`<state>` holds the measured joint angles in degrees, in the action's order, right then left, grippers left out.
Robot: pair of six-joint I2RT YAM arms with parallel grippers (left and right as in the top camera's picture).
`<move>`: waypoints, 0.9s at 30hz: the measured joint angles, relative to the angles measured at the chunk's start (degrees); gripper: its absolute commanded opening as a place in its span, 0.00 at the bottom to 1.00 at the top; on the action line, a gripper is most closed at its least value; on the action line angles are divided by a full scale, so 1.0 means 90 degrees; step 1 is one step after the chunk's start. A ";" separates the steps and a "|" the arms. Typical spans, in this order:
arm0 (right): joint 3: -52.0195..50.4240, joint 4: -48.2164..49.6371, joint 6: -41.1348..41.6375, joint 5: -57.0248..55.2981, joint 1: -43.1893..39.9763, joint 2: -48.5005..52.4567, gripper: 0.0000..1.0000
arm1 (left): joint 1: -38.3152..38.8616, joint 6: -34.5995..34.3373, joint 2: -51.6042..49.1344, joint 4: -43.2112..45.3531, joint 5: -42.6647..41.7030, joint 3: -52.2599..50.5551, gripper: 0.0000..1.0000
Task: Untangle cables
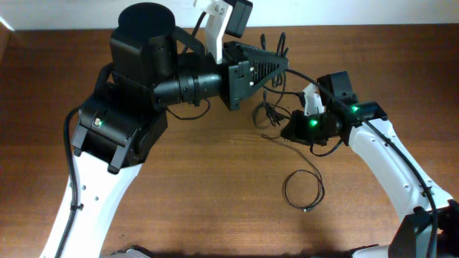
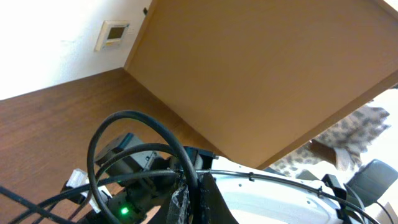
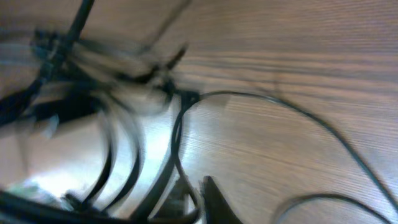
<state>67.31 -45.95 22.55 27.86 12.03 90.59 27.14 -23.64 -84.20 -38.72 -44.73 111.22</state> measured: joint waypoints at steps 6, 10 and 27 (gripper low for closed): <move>0.0000 -0.0250 0.0022 -0.0542 -0.0345 0.0000 0.10 | -0.0119 -0.0002 0.0063 -0.0005 -0.0107 0.0000 0.00; 0.0000 -0.0522 0.0022 -0.0369 -0.0986 0.0000 0.62 | -0.0136 0.0034 0.0255 -0.0051 -0.0126 0.0000 0.00; 0.0000 -0.0102 -0.0600 0.2861 -0.1282 0.0000 0.92 | -0.0134 0.0474 -0.0039 -0.1192 0.0228 0.0007 0.00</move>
<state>67.31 -46.87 17.15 53.60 0.49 90.59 25.93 -19.38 -84.55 -49.45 -42.68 111.28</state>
